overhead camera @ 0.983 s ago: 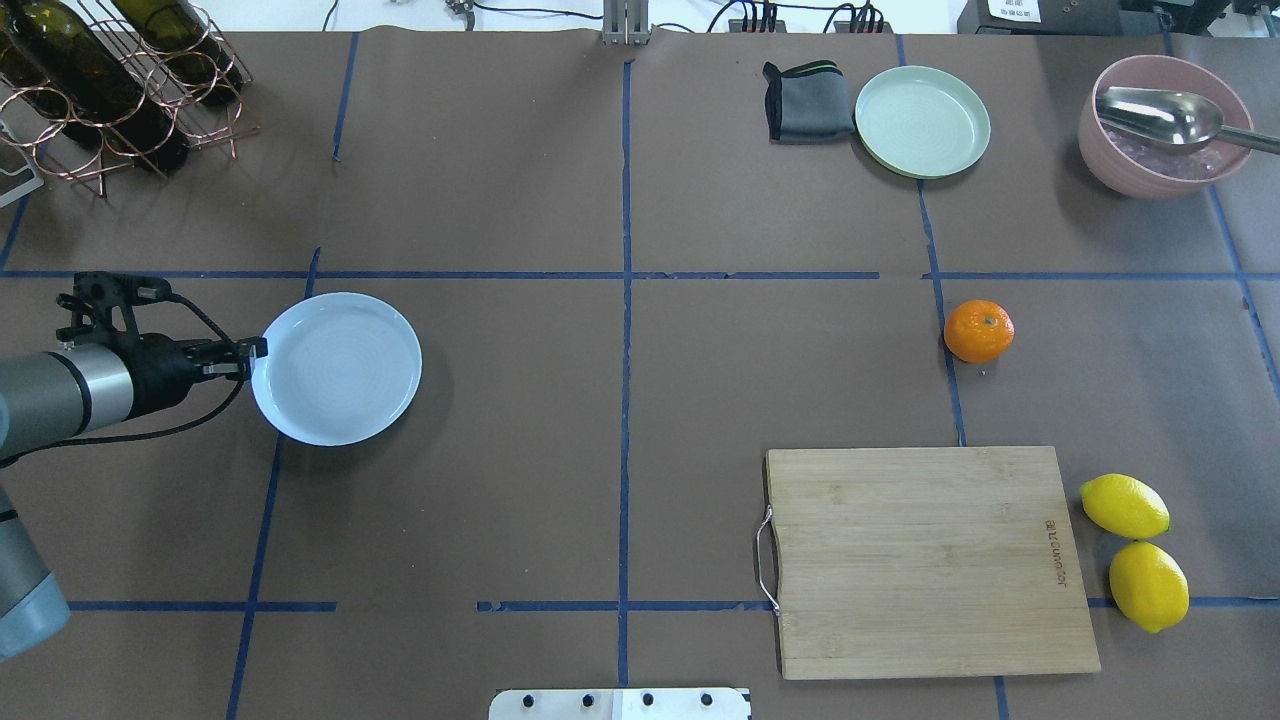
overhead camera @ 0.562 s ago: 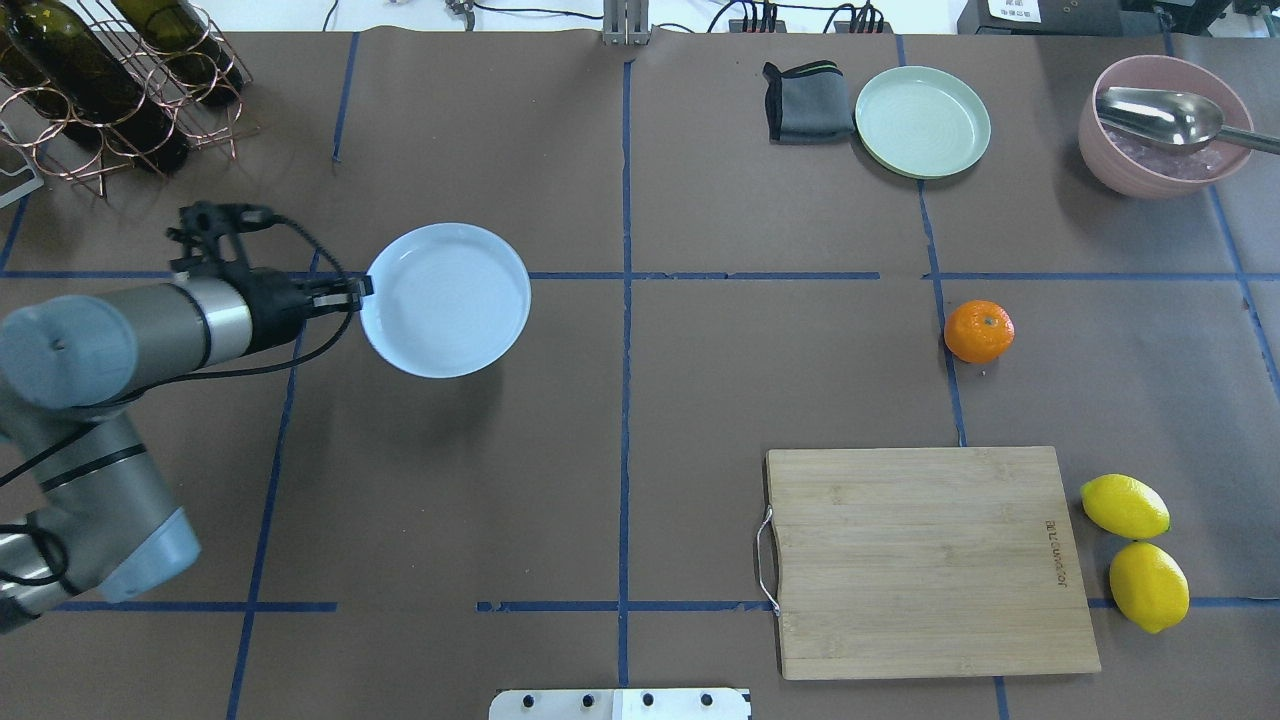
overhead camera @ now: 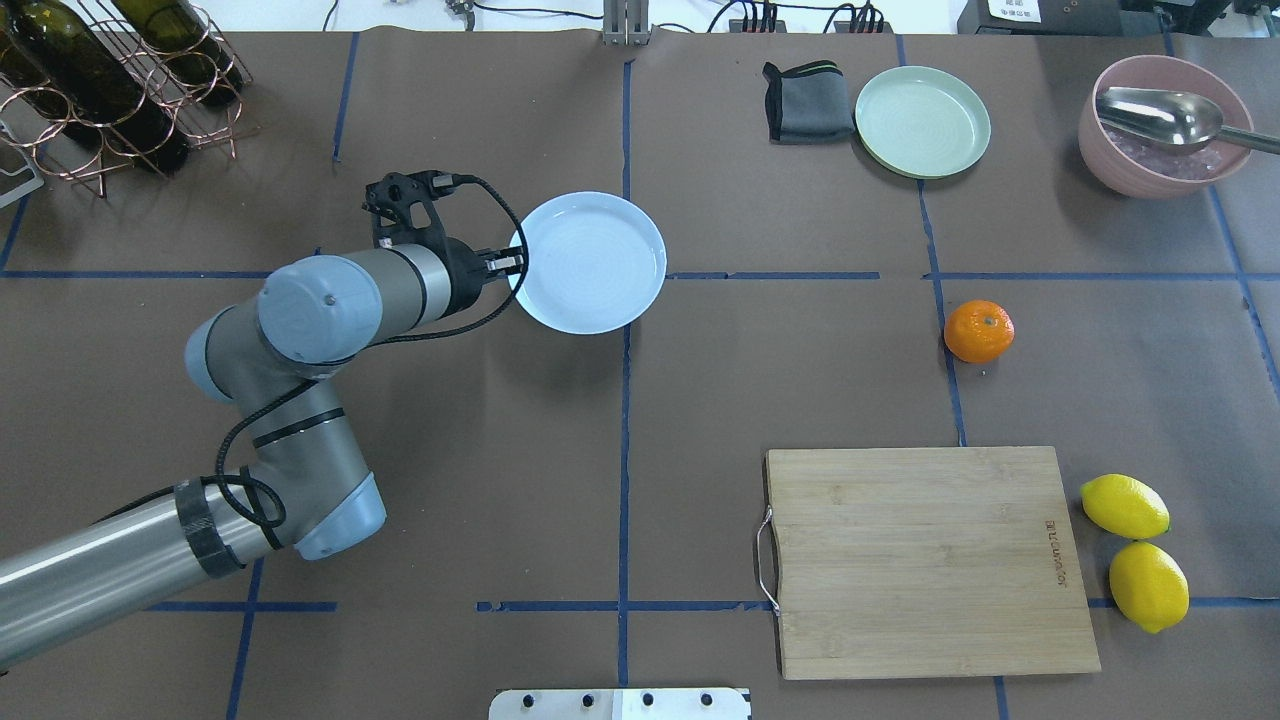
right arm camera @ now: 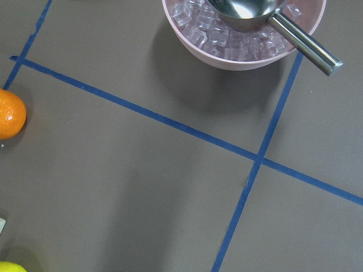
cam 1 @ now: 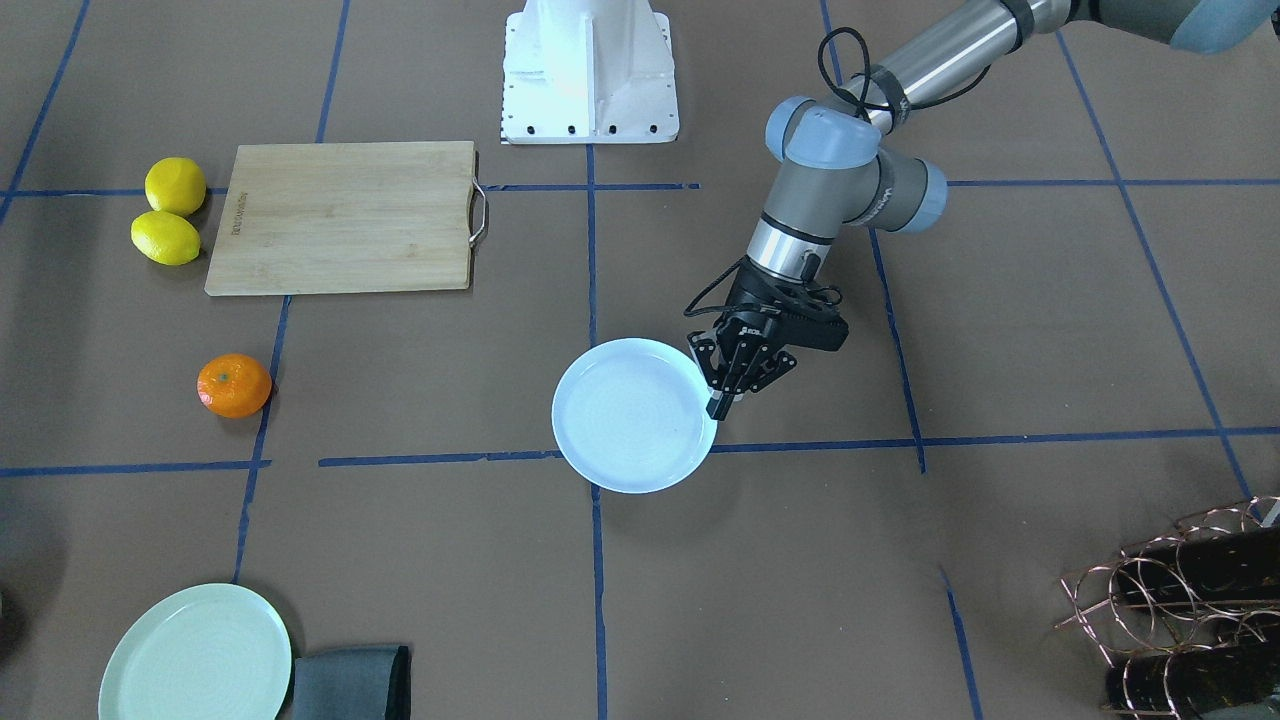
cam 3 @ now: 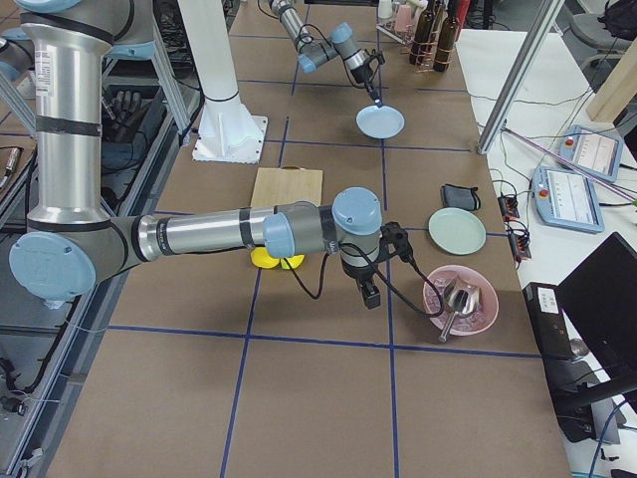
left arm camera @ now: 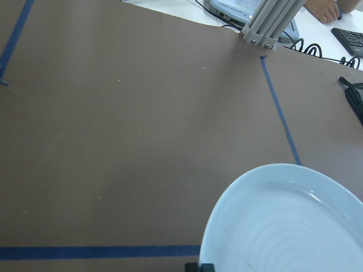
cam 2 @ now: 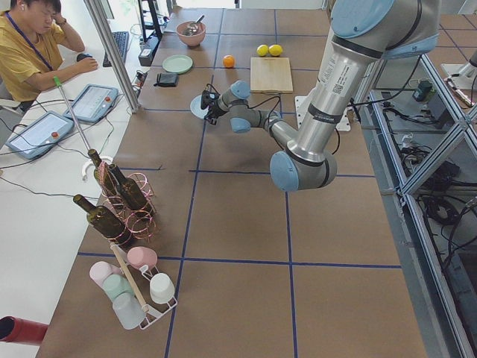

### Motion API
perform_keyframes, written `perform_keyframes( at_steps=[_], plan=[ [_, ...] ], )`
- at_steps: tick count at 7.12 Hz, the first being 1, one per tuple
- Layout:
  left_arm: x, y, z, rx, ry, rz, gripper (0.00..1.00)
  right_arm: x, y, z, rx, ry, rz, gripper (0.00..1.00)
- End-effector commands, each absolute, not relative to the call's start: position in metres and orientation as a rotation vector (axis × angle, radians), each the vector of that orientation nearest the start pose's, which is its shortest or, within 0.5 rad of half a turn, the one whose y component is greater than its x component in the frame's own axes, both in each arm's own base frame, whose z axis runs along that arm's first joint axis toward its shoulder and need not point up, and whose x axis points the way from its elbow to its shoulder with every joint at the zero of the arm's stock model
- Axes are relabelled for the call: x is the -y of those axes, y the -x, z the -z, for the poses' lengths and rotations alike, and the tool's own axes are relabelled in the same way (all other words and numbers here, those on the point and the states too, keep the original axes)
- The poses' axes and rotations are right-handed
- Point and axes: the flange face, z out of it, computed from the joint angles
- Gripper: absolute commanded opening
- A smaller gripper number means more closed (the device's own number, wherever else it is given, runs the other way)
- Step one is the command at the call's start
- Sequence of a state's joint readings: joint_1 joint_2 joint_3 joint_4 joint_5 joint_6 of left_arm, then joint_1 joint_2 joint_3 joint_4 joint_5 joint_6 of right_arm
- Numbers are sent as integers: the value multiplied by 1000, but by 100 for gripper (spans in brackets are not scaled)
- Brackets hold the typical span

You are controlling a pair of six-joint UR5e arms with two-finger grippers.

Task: Pick orange to plate
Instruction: 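Slide the light blue plate with the left gripper toward the table center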

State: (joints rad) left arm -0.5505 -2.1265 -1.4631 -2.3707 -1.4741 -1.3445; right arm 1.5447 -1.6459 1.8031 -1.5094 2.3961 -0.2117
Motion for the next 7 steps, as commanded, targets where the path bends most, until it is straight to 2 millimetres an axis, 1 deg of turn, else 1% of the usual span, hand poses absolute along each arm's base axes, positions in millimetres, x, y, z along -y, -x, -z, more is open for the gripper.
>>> perform_keyframes(
  at_steps=[1, 3, 4, 5, 6, 7],
  plan=[
    [461, -563, -288, -1133, -521, 299, 0, 469, -48, -570, 803, -282, 313, 100],
    [445, -576, -289, -1136, -509, 268, 0, 469, -48, -570, 803, -282, 313, 100],
    [443, -577, -290, -1135, -507, 264, 2, 469, -48, -570, 803, -282, 313, 100],
    [444, -576, -291, -1127, -526, 238, 33, 469, -48, -570, 803, -282, 313, 100],
    [445, -575, -290, -1127, -536, 227, 69, 469, -48, -570, 803, -280, 313, 100],
    [446, -572, -289, -1127, -540, 228, 96, 469, -48, -570, 803, -280, 313, 100]
  ],
)
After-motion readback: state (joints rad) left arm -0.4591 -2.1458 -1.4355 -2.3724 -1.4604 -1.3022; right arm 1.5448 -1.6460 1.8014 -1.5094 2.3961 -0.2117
